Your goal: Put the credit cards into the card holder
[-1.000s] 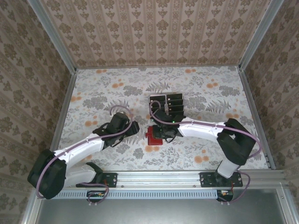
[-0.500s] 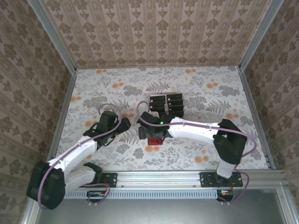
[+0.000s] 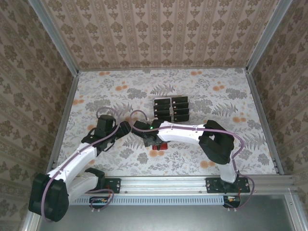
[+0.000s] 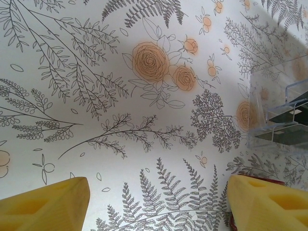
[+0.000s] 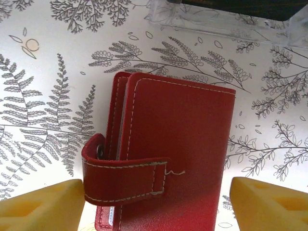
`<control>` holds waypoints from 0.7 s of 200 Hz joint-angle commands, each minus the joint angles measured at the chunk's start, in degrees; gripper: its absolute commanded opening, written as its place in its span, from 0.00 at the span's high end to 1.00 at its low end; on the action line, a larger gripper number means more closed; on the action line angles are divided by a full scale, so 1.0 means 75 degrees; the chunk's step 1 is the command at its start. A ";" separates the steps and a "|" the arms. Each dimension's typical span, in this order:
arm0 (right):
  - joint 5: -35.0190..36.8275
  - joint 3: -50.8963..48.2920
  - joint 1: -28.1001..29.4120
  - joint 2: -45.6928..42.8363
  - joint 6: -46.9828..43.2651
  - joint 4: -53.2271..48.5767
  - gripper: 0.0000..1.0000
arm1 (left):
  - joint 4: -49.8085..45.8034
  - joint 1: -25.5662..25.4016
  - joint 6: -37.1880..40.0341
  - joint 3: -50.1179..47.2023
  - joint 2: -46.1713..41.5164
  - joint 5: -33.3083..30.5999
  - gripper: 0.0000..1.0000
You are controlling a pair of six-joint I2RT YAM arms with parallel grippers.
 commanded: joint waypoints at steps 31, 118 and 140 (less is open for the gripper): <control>0.0090 -0.0252 -0.0032 0.0118 -0.0076 -0.0055 0.53 | -0.0124 0.0062 0.0193 -0.0112 -0.0152 0.0176 0.23; -0.0314 -0.0836 -0.0138 -0.0981 -0.0342 0.0552 0.98 | -0.0112 0.0060 0.0242 -0.0017 -0.0141 0.0309 0.23; -0.0536 -0.0955 -0.0138 -0.1389 -0.0374 0.0842 1.00 | -0.0060 0.0056 0.0242 -0.0015 -0.0096 0.0408 0.23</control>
